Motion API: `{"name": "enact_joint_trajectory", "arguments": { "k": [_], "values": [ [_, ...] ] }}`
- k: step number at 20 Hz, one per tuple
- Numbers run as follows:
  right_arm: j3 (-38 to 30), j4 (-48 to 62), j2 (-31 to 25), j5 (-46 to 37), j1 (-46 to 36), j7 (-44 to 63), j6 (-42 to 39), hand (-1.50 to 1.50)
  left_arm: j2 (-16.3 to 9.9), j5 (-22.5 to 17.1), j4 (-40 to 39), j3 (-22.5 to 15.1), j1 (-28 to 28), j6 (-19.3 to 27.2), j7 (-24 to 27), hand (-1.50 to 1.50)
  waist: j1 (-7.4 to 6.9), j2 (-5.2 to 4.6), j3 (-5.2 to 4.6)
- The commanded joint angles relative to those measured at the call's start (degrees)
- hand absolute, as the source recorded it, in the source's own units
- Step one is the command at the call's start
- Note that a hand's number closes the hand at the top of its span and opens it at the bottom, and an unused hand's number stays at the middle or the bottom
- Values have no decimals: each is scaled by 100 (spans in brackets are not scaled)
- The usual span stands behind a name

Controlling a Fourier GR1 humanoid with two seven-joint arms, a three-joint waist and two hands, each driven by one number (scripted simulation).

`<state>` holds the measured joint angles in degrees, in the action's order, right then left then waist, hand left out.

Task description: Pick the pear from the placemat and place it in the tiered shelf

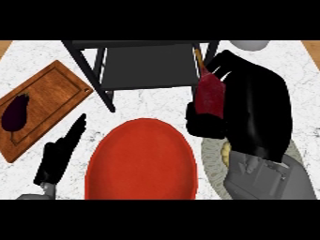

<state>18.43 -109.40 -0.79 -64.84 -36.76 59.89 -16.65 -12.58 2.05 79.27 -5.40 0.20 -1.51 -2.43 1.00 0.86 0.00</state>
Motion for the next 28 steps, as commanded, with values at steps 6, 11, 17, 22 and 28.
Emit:
{"name": "enact_joint_trajectory", "arguments": {
  "k": [6, 11, 17, 22, 28],
  "values": [
    [-705, 895, 76, -159, -1924, 1048, -439, 150, 137, 133, 354, -166, 227, 43, -158, 0, -200, -67, -4],
    [-1644, 2446, 37, -350, -2700, 353, 133, 150, -160, -129, -1, 177, -218, -354, -197, 0, -217, -108, -6],
    [-2289, 4165, -325, -172, -3613, -537, 527, 150, 135, 87, -40, -11, -301, -171, -174, 0, -248, -127, -5],
    [-2377, 5627, -310, -165, -3672, -1283, 1366, 150, 17, 144, 65, -34, 15, -291, 9, 0, -325, -149, -5],
    [-2702, 7095, -229, -108, -4222, -1576, 2047, 150, 41, 122, -287, 75, -392, -350, 75, 0, -415, -215, -10]
  ]
}}
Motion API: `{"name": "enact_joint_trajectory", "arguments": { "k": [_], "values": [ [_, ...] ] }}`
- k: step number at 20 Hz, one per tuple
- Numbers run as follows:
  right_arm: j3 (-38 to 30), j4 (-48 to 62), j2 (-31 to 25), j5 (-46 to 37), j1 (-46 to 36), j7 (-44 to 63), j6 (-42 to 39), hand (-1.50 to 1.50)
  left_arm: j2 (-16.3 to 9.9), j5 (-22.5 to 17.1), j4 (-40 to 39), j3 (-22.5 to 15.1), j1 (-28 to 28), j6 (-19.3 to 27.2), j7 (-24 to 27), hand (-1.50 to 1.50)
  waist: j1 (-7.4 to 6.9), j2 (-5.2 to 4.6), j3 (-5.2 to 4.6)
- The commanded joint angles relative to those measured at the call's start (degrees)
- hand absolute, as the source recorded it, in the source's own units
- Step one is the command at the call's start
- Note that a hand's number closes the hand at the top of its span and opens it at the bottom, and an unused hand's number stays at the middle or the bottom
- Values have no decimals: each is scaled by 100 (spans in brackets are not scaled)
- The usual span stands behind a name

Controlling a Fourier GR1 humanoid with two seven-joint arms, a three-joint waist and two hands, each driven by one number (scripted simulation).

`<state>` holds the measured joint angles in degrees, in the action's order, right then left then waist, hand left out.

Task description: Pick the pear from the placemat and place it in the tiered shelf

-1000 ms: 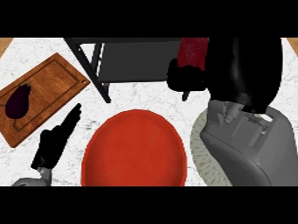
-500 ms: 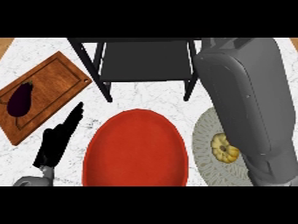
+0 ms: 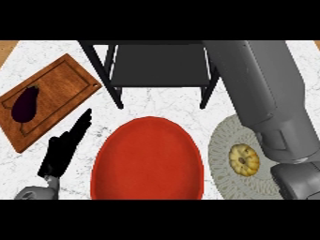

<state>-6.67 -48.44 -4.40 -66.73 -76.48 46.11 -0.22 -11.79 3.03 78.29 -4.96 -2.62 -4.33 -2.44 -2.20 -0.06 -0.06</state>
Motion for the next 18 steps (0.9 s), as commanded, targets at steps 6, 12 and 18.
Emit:
{"name": "enact_joint_trajectory", "arguments": {
  "k": [6, 12, 18],
  "values": [
    [-901, 1070, 346, 836, 83, -678, 909, 150, 113, 101, -51, -85, -86, 53, -67, 0, -129, -160, 14],
    [-2036, 609, 420, 2488, 118, -717, 1653, -150, 171, 110, -70, -149, -205, 11, -34, 0, -310, -171, 25],
    [-2197, 709, 420, 3079, -44, -1819, 2810, -150, 84, 145, -320, -35, -305, -5, 87, 0, -247, -161, 3]
  ]
}}
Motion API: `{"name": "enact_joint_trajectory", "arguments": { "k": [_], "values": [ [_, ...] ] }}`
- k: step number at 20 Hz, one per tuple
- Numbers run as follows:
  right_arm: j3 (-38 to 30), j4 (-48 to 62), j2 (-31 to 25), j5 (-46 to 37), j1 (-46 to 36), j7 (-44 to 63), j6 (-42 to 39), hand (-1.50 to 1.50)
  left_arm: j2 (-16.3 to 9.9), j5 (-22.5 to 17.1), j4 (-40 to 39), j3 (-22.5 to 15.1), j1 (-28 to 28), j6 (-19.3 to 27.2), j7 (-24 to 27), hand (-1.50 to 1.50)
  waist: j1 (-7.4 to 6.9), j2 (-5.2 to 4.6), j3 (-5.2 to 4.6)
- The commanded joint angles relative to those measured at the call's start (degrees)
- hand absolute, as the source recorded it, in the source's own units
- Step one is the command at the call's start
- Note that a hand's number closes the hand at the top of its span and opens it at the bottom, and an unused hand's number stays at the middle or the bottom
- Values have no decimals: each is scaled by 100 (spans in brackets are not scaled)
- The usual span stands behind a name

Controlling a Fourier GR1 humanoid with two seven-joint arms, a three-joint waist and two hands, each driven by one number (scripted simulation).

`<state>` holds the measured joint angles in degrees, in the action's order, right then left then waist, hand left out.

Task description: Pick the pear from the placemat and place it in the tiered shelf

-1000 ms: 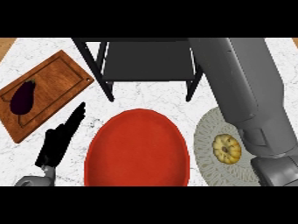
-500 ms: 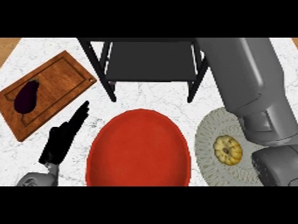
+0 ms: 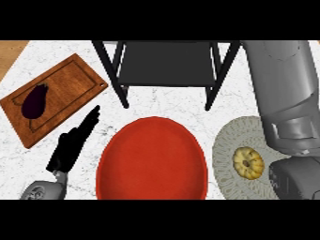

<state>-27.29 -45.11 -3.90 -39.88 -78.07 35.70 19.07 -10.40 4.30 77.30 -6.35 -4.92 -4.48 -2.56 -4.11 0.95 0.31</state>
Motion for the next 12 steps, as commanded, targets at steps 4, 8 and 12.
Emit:
{"name": "enact_joint_trajectory", "arguments": {
  "k": [4, 8, 12],
  "values": [
    [22, 259, 373, 472, 444, -1334, 2016, -150, -112, -122, 182, 119, 217, -94, -106, 0, 25, -175, -30],
    [-145, -183, 328, 214, 641, -1399, 2585, -150, -37, 16, -16, 160, 343, 114, 183, 0, 306, -119, -33],
    [-274, -527, -92, -5, 782, -657, 2790, -150, -59, -54, 6, 288, 459, 161, 80, 0, 509, -52, -34]
  ]
}}
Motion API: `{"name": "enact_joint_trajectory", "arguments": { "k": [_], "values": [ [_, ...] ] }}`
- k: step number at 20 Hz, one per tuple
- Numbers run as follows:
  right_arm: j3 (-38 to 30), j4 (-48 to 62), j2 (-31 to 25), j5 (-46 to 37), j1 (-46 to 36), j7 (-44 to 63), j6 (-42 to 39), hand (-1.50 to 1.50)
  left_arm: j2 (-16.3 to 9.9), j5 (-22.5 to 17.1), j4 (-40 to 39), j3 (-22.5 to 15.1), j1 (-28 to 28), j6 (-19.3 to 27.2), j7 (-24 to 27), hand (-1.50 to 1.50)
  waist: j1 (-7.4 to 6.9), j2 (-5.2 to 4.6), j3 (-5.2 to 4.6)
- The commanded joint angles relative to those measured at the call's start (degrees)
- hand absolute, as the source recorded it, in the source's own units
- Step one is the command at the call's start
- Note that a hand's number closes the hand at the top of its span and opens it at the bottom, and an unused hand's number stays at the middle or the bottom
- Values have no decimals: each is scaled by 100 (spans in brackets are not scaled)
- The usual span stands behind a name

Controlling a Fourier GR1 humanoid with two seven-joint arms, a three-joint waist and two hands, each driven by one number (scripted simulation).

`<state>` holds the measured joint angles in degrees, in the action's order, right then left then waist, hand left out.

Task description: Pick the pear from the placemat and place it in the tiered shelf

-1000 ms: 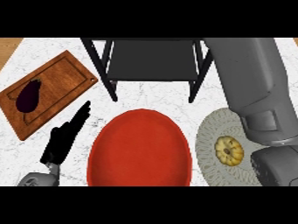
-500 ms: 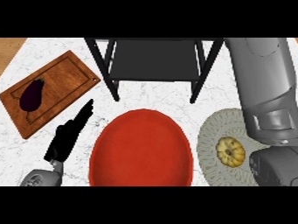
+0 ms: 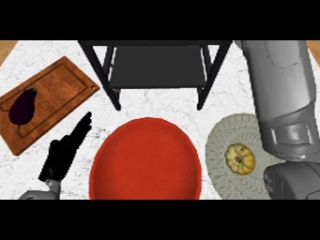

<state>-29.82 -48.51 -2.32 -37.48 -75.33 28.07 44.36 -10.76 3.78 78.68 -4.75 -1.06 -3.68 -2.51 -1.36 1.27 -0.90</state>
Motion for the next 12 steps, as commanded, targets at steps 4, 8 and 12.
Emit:
{"name": "enact_joint_trajectory", "arguments": {
  "k": [4, 8, 12],
  "values": [
    [189, -1240, -290, -233, 1624, 403, -434, -150, -55, -10, -103, 221, 268, 129, 126, 0, 412, -21, 91],
    [309, -2609, -737, 122, 2521, 619, -1641, -150, -115, -137, 272, 217, 561, -12, -21, 0, 454, 7, 94],
    [389, -4154, -998, 539, 3383, 888, -2473, -150, -269, -110, 47, 362, 306, -75, -29, 0, 432, -34, 90]
  ]
}}
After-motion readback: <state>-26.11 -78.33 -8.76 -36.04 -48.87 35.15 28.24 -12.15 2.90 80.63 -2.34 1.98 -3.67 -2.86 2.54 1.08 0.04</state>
